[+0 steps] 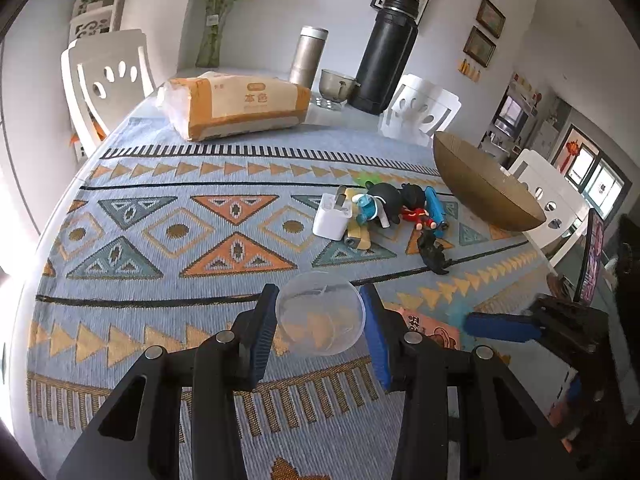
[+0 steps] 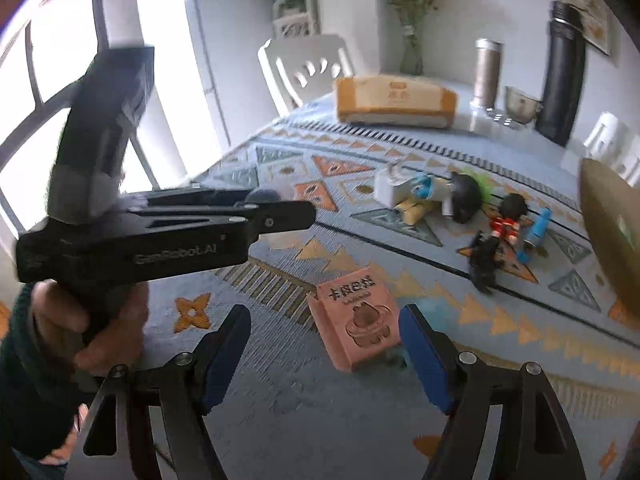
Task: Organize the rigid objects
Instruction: 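Lift the clear cup with left tool while right tool lifts the pink box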
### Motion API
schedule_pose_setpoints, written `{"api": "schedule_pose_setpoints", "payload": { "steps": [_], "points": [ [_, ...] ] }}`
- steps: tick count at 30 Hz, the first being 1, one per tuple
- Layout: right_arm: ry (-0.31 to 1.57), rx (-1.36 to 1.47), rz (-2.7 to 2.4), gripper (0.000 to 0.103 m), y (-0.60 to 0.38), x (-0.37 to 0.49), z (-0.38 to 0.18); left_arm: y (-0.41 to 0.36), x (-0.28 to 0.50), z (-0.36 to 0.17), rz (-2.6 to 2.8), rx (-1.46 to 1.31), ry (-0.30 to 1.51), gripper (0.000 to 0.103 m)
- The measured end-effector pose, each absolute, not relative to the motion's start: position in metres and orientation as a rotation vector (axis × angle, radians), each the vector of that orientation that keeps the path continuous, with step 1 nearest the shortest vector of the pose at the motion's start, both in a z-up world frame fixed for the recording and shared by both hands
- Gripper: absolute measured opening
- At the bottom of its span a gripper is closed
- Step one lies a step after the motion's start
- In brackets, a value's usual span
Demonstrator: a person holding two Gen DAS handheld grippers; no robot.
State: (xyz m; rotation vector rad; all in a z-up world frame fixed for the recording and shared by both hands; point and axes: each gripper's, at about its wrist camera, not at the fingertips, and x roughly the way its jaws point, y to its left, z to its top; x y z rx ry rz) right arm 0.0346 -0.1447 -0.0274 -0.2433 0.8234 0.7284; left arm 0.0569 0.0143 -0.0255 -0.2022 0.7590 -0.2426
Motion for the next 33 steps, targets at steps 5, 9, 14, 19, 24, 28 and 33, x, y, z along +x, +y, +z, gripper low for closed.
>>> {"api": "schedule_pose_setpoints", "payload": {
  "steps": [5, 9, 14, 19, 24, 28, 33],
  "points": [
    [0.829, -0.399, 0.663, 0.075, -0.128, 0.053, -0.047, 0.012, 0.057, -0.025, -0.246, -0.193, 0.760, 0.038],
    [0.832, -0.458, 0.655, 0.073, -0.120, 0.053, -0.054, 0.014, 0.058, -0.026, -0.249, -0.203, 0.767, 0.038],
    [0.835, -0.393, 0.658, 0.043, -0.127, 0.046, -0.048, 0.015, 0.057, -0.026, -0.251, -0.207, 0.765, 0.038],
    [0.866, -0.213, 0.681, 0.042, -0.146, 0.029, -0.036, 0.012, 0.056, -0.026, -0.249, -0.191, 0.763, 0.038],
    [0.753, -0.067, 0.563, 0.041, -0.198, 0.022, -0.002, 0.008, 0.056, -0.026, -0.251, -0.170, 0.764, 0.038],
    [0.784, 0.062, 0.472, 0.041, -0.246, 0.049, -0.008, 0.005, 0.054, -0.025, -0.253, -0.155, 0.760, 0.038],
    [0.809, 0.063, 0.368, 0.037, -0.266, 0.062, -0.023, 0.006, 0.055, -0.026, -0.250, -0.158, 0.768, 0.038]
  ]
}}
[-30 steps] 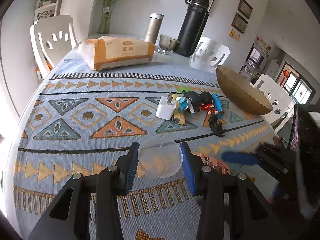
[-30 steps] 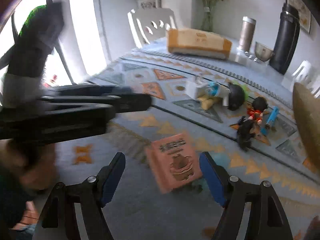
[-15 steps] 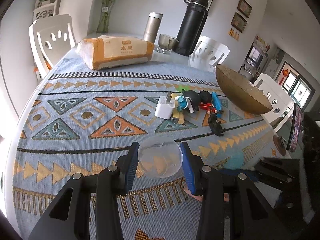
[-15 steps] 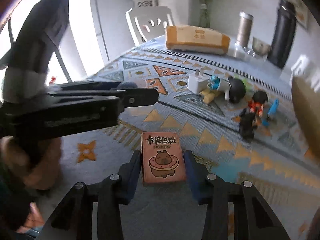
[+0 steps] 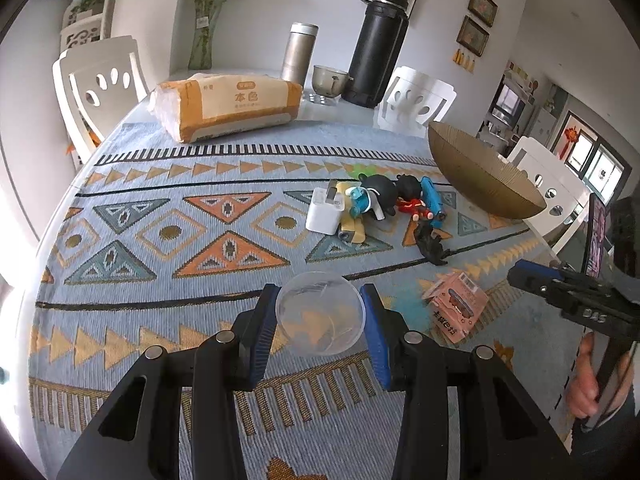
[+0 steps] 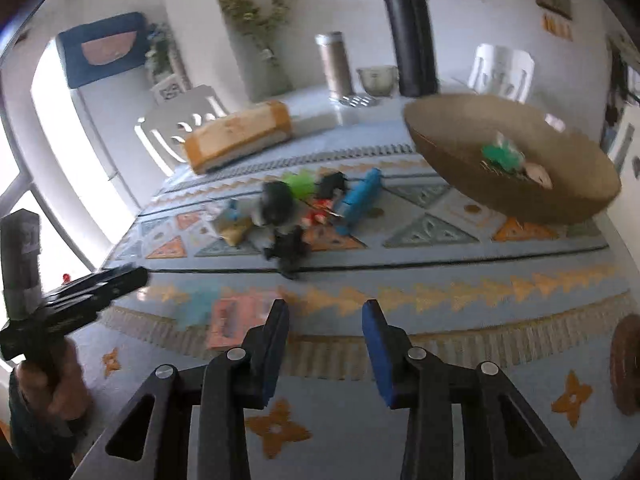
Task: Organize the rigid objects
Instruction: 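Lift the clear cup with left tool while right tool lifts the pink box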
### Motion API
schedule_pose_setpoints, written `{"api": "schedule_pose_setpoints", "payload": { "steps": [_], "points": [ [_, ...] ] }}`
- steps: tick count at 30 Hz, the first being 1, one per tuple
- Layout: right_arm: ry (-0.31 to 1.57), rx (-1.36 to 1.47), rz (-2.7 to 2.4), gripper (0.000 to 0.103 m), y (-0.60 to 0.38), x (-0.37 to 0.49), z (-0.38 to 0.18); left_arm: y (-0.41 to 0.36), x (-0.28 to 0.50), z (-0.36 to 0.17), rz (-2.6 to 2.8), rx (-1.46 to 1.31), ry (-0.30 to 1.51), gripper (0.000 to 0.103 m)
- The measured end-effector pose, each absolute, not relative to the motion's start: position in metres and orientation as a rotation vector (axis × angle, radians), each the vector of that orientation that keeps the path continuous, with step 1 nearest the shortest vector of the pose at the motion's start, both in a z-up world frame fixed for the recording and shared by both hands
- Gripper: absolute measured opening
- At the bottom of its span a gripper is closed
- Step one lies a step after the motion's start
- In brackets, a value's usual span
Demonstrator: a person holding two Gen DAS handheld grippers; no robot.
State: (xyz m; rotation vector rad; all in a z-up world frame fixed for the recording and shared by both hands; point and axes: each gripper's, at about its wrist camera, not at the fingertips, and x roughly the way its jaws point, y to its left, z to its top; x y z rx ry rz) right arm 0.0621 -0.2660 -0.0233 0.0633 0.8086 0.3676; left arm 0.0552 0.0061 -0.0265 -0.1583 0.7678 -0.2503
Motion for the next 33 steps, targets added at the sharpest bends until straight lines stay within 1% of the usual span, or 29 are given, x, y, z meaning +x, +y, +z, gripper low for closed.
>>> {"api": "schedule_pose_setpoints", "payload": {
  "steps": [4, 5, 7, 8, 9, 10, 11, 16, 18, 20, 21, 24, 28, 33],
  "points": [
    [0.838, 0.028, 0.371, 0.037, -0.265, 0.063, -0.030, 0.008, 0.057, -0.028, -0.251, -0.164, 0.775, 0.038],
    [0.843, 0.033, 0.381, 0.038, -0.264, 0.062, -0.029, 0.008, 0.056, -0.028, -0.251, -0.165, 0.776, 0.038],
    [0.863, 0.086, 0.431, 0.044, -0.264, 0.063, -0.028, 0.008, 0.056, -0.028, -0.250, -0.165, 0.776, 0.038],
    [0.872, 0.127, 0.475, 0.055, -0.262, 0.062, -0.026, 0.008, 0.056, -0.028, -0.251, -0.164, 0.777, 0.038],
    [0.878, 0.152, 0.506, 0.075, -0.258, 0.061, -0.025, 0.007, 0.056, -0.028, -0.251, -0.162, 0.777, 0.038],
    [0.888, 0.150, 0.492, 0.082, -0.251, 0.062, -0.026, 0.007, 0.056, -0.028, -0.251, -0.162, 0.778, 0.038],
    [0.904, 0.130, 0.469, 0.084, -0.245, 0.061, -0.028, 0.007, 0.056, -0.028, -0.251, -0.163, 0.778, 0.038],
    [0.971, 0.052, 0.435, 0.084, -0.211, 0.052, -0.036, 0.007, 0.057, -0.028, -0.253, -0.164, 0.779, 0.038],
    [0.965, -0.033, 0.375, 0.080, -0.201, 0.052, -0.038, 0.007, 0.057, -0.029, -0.253, -0.161, 0.781, 0.038],
    [0.918, -0.132, 0.262, 0.077, -0.197, 0.054, -0.039, 0.006, 0.056, -0.028, -0.255, -0.161, 0.780, 0.038],
    [0.910, -0.131, 0.224, 0.074, -0.200, 0.057, -0.039, 0.006, 0.056, -0.028, -0.255, -0.162, 0.779, 0.038],
    [0.919, -0.038, 0.108, 0.069, -0.230, 0.066, -0.039, 0.006, 0.055, -0.028, -0.255, -0.160, 0.778, 0.038],
    [0.926, 0.136, 0.085, 0.069, -0.269, 0.065, -0.039, 0.004, 0.055, -0.027, -0.260, -0.150, 0.777, 0.038],
    [0.976, 0.223, 0.258, 0.071, -0.246, 0.076, -0.039, 0.002, 0.053, -0.027, -0.258, -0.138, 0.778, 0.038]
  ]
}}
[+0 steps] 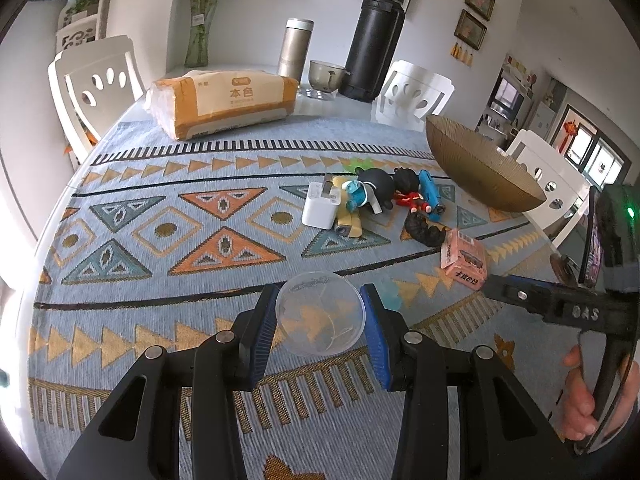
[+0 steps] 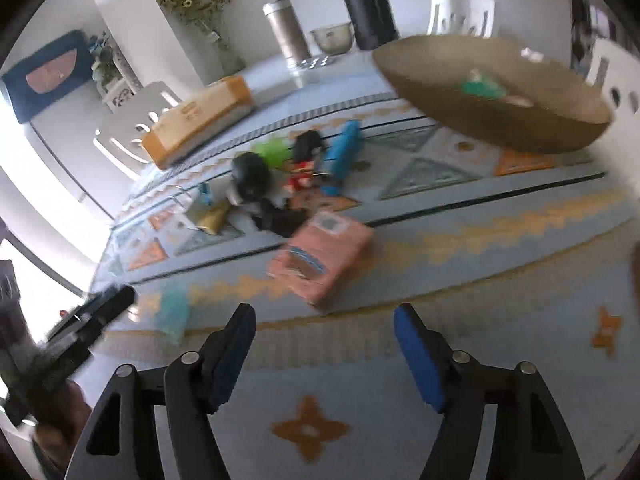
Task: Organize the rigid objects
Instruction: 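Lift the clear cup with left tool while right tool lifts the pink box, then carry both held items over the woven bowl and open both tools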
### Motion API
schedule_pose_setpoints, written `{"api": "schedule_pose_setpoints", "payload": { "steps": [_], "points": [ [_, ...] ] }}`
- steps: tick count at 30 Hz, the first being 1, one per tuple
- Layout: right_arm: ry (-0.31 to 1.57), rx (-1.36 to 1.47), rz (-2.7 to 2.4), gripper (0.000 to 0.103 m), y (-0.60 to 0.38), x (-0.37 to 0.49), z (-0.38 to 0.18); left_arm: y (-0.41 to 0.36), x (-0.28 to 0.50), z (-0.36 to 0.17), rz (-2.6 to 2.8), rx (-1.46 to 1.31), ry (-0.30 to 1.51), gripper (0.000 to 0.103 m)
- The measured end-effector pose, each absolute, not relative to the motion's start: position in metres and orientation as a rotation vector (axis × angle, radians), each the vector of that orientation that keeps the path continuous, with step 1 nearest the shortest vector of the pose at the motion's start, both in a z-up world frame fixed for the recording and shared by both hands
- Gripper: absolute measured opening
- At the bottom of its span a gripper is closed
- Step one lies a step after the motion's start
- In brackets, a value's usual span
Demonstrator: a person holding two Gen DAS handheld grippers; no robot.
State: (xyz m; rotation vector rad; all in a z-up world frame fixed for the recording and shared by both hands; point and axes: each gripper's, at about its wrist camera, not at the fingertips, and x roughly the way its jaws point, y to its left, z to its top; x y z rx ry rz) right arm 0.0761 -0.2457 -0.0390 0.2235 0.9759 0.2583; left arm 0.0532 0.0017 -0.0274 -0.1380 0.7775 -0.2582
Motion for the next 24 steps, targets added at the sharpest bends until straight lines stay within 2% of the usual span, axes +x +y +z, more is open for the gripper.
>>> {"api": "schedule_pose_setpoints", "payload": {
  "steps": [7, 9, 10, 15, 20, 22, 23, 24],
  "points": [
    [0.982, 0.154, 0.153, 0.071, -0.206, 0.110, -0.045, 0.005, 0.056, -0.029, -0.256, -0.157, 0.785, 0.038],
    [0.962, 0.086, 0.097, 0.056, -0.200, 0.113, -0.047, 0.006, 0.056, -0.029, -0.256, -0.161, 0.787, 0.038],
    [0.958, 0.059, 0.083, 0.052, -0.200, 0.115, -0.047, 0.006, 0.055, -0.029, -0.256, -0.162, 0.787, 0.038],
    [0.959, -0.064, 0.244, 0.047, -0.204, 0.091, -0.046, 0.003, 0.054, -0.028, -0.260, -0.148, 0.784, 0.038],
    [0.963, -0.045, 0.297, 0.048, -0.236, 0.072, -0.047, 0.000, 0.053, -0.027, -0.261, -0.129, 0.780, 0.038],
    [0.973, -0.004, 0.315, 0.055, -0.239, 0.075, -0.048, -0.001, 0.053, -0.027, -0.260, -0.127, 0.781, 0.038],
    [0.979, 0.009, 0.327, 0.064, -0.237, 0.077, -0.048, -0.001, 0.053, -0.027, -0.259, -0.128, 0.781, 0.038],
    [0.980, 0.007, 0.330, 0.068, -0.232, 0.079, -0.048, 0.000, 0.053, -0.027, -0.258, -0.129, 0.781, 0.038]
  ]
}}
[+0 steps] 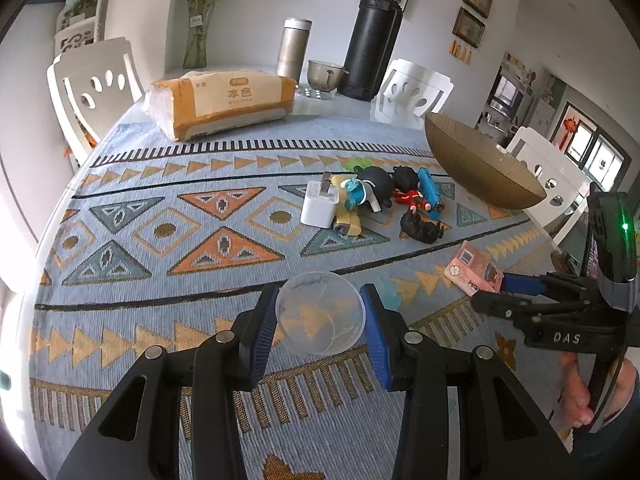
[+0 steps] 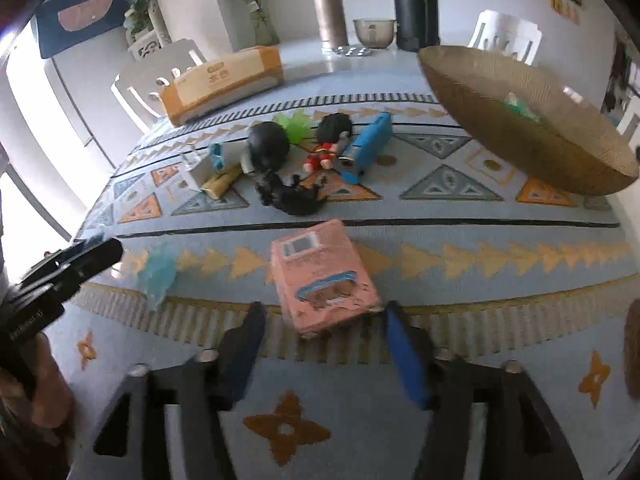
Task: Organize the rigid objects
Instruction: 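Carry both held items over the woven bowl and open both tools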
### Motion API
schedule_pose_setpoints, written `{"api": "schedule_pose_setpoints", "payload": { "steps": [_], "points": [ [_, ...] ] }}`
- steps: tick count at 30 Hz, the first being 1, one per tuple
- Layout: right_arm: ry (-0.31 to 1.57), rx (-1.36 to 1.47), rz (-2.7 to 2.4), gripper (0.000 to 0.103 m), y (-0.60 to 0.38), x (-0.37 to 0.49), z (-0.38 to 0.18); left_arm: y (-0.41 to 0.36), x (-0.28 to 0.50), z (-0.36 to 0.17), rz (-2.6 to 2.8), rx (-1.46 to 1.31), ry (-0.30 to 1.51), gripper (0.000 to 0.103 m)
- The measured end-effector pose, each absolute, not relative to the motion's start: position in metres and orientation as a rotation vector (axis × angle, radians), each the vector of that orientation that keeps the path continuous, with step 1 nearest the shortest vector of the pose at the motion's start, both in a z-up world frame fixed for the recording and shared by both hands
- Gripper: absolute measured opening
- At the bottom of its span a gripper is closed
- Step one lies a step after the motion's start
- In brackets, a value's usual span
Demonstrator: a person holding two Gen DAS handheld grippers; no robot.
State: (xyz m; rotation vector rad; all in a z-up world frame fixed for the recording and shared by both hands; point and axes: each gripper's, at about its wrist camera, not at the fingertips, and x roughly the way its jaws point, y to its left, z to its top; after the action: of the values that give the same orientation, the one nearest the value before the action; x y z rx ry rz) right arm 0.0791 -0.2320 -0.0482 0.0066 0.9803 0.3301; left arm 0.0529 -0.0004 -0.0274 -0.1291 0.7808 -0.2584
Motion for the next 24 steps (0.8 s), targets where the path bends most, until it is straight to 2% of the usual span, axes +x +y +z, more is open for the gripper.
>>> {"api": "schedule_pose_setpoints", "payload": {
  "steps": [4, 6, 12, 19, 24],
  "points": [
    [0.947, -0.128, 0.255, 0.066, -0.202, 0.084, -0.051, 0.001, 0.053, -0.028, -0.256, -0.137, 0.783, 0.038],
    [0.941, -0.121, 0.269, 0.045, -0.199, 0.085, -0.050, 0.001, 0.053, -0.028, -0.257, -0.135, 0.781, 0.038],
    [0.859, -0.078, 0.326, 0.044, -0.204, 0.061, -0.035, -0.011, 0.037, -0.014, -0.267, -0.071, 0.690, 0.038],
    [0.659, 0.034, 0.276, 0.044, -0.253, 0.045, 0.044, -0.043, 0.014, 0.042, -0.298, 0.025, 0.544, 0.038],
    [0.525, 0.087, 0.166, 0.044, -0.296, 0.041, 0.102, -0.081, 0.032, 0.103, -0.385, 0.057, 0.457, 0.038]
  ]
}}
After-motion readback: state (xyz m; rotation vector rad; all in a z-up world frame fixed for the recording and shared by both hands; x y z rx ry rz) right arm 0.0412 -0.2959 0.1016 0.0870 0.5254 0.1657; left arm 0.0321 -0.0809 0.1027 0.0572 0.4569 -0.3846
